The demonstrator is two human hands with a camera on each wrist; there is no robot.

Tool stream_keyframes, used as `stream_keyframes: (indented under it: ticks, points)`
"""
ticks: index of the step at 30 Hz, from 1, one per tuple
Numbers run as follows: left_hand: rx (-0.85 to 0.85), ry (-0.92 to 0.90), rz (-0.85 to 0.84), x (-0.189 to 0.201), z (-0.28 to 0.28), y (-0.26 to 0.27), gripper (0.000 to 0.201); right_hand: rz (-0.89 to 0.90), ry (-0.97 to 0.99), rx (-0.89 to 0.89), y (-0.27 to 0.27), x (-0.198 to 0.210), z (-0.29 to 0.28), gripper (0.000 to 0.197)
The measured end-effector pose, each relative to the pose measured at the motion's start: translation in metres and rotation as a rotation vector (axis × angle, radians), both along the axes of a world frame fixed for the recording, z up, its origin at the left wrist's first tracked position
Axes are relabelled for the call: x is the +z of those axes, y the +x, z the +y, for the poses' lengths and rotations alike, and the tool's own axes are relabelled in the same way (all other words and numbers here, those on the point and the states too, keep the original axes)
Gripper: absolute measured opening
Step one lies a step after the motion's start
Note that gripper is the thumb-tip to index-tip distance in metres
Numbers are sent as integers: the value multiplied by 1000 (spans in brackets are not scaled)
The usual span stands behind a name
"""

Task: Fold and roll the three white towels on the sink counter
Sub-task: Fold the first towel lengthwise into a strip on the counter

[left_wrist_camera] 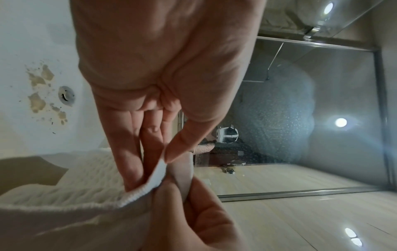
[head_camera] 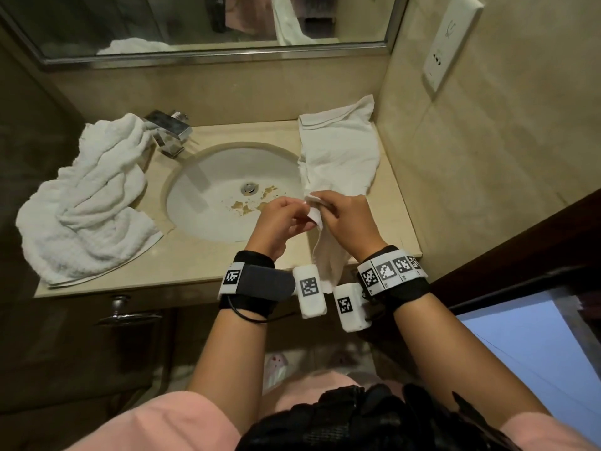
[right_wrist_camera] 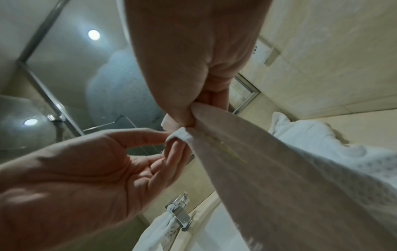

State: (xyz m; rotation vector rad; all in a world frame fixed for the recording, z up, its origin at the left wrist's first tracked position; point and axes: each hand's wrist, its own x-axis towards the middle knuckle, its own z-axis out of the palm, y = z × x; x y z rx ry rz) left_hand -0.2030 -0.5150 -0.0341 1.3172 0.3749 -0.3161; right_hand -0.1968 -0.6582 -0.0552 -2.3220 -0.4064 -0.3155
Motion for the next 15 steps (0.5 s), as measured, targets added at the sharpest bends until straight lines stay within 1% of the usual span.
stream_keyframes:
  ticks: [3,6,7,9,13,15]
  points:
    - [-13,18,-6,-2,1,-1,6,64,-54,56,-1,1,2,33]
    - [6,-23,-3,-6,5,-2,12,41,-74,144,-3,3,-3,34]
    - [7,-40,0,-7,6,-3,16,35,-71,164,-5,3,-4,34]
    - [-8,-64,-8,-5,5,-4,18,18,-89,189,-7,2,-7,32]
    - [-8,-109,-16,-1,4,-4,16,26,-232,236,-10,3,-4,33]
    - [-35,-74,-36,-1,4,-3,19,29,-261,244,-10,6,-5,36]
